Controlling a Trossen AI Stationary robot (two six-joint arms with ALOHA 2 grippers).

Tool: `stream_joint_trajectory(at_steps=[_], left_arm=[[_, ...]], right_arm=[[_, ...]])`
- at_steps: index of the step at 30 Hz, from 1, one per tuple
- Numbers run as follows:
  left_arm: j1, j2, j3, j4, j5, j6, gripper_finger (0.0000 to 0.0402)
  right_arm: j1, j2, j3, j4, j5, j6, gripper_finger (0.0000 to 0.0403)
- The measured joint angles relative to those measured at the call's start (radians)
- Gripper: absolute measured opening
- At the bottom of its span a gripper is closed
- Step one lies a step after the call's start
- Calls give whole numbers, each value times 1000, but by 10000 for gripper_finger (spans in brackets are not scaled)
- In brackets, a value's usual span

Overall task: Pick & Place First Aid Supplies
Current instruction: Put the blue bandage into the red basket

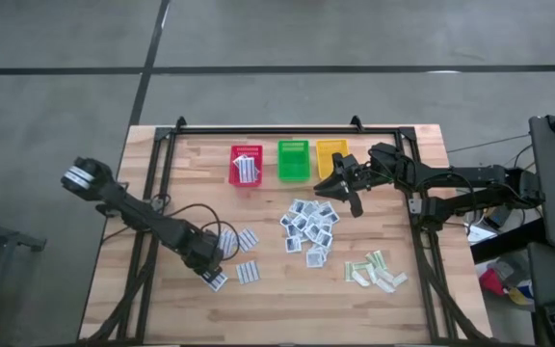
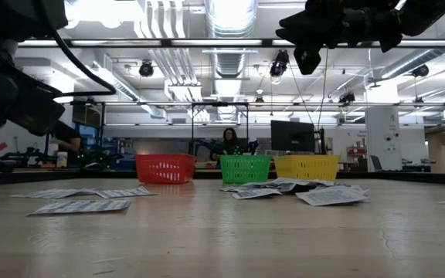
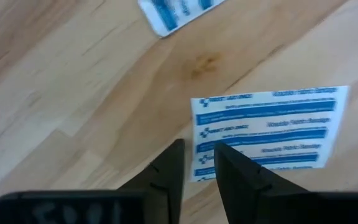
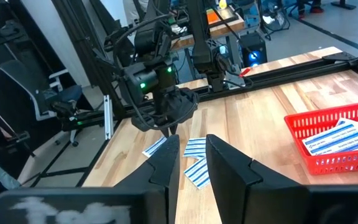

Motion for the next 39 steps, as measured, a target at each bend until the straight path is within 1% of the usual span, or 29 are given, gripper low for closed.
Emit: stream_joint_trajectory(at_steps=[8, 11, 14, 19, 23, 27, 29, 30, 32, 35, 39], left_arm=[[-24, 144, 2, -6, -7, -1, 94], [-25, 169, 5, -13, 3, -1, 88], [-26, 158, 4, -26, -4, -1, 68], [-30, 105, -4, -52, -41, 9, 12], [-30, 73, -3, -59, -54, 31, 3], [-30, 7, -3, -64, -62, 91, 1], [-29, -41, -9, -91, -87, 120, 0], [-28, -68, -12, -118, -110, 137, 0], [-28, -132, -10, -112, -134, 168, 1], [-28, -235, -9, -110, -163, 265, 1], [-28, -383, -9, 11, -181, 441, 1]], right_arm=[[0, 0, 0, 0, 0, 0, 71], [0, 0, 0, 0, 0, 0, 76], [0, 0, 0, 0, 0, 0, 81], [0, 0, 0, 0, 0, 0, 86], [0, 0, 0, 0, 0, 0, 86], [0, 0, 0, 0, 0, 0, 78], [0, 0, 0, 0, 0, 0, 74], [0, 0, 0, 0, 0, 0, 73], [0, 0, 0, 0, 0, 0, 70], [0, 0, 0, 0, 0, 0, 68], [0, 0, 0, 0, 0, 0, 72]])
